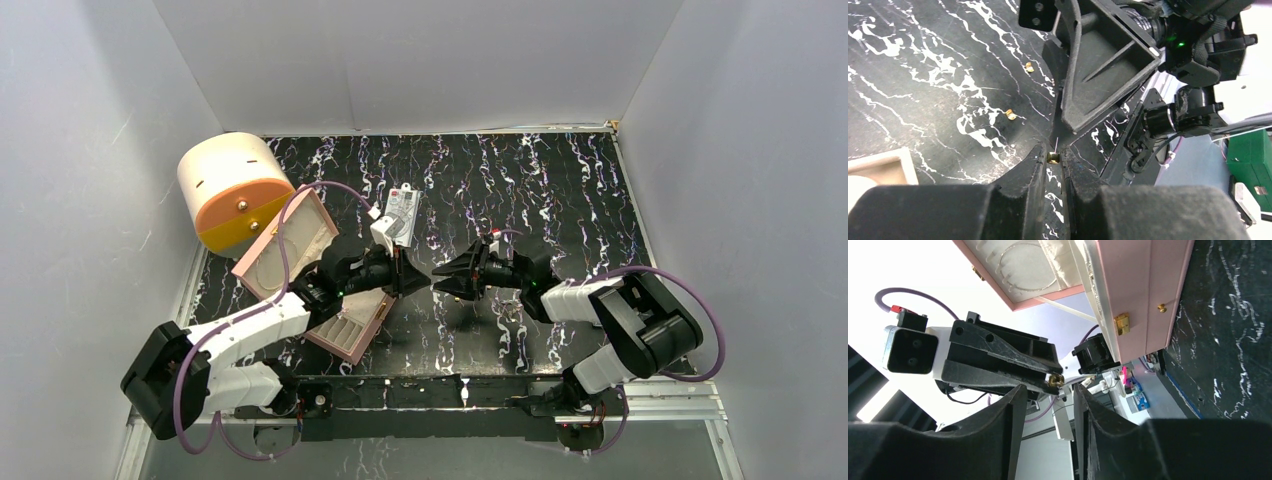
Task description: Organize the mixed jewelry
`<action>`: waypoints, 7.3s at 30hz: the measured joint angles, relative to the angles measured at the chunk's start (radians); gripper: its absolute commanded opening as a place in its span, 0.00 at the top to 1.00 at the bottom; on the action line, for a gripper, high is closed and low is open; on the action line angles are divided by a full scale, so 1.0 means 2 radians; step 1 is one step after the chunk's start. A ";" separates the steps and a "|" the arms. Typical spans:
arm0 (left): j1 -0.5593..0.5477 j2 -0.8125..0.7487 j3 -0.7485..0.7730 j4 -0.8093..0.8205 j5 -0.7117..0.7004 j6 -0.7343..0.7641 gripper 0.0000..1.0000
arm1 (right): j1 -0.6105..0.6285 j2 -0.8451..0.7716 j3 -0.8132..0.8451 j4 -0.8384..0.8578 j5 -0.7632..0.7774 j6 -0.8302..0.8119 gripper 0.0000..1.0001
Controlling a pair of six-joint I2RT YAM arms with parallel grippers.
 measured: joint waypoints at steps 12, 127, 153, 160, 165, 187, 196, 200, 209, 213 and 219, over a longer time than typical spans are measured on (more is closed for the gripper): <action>0.000 0.000 0.078 -0.162 -0.064 0.015 0.92 | -0.037 -0.041 -0.013 -0.088 0.008 -0.050 0.43; 0.084 0.244 0.368 -0.783 -0.257 0.068 0.87 | -0.082 -0.066 0.006 -0.317 0.006 -0.265 0.45; 0.085 0.248 0.368 -0.771 -0.236 0.061 0.91 | -0.082 -0.066 0.006 -0.327 0.006 -0.273 0.45; 0.085 0.254 0.369 -0.771 -0.239 0.064 0.92 | -0.082 -0.066 0.006 -0.327 0.009 -0.274 0.45; 0.085 0.256 0.375 -0.772 -0.244 0.064 0.93 | -0.082 -0.067 0.006 -0.327 0.010 -0.275 0.45; 0.085 0.262 0.375 -0.771 -0.245 0.071 0.93 | -0.082 -0.067 0.006 -0.329 0.012 -0.275 0.45; 0.085 0.262 0.373 -0.769 -0.242 0.073 0.93 | -0.082 -0.067 0.006 -0.329 0.012 -0.276 0.45; 0.085 0.262 0.373 -0.765 -0.241 0.073 0.94 | -0.082 -0.067 0.006 -0.330 0.012 -0.277 0.45; 0.085 0.267 0.370 -0.763 -0.239 0.073 0.92 | -0.082 -0.067 0.006 -0.330 0.014 -0.277 0.45; 0.085 0.267 0.370 -0.762 -0.239 0.073 0.89 | -0.082 -0.067 0.006 -0.330 0.014 -0.277 0.45; 0.085 0.267 0.370 -0.762 -0.240 0.073 0.82 | -0.082 -0.067 0.006 -0.330 0.015 -0.277 0.45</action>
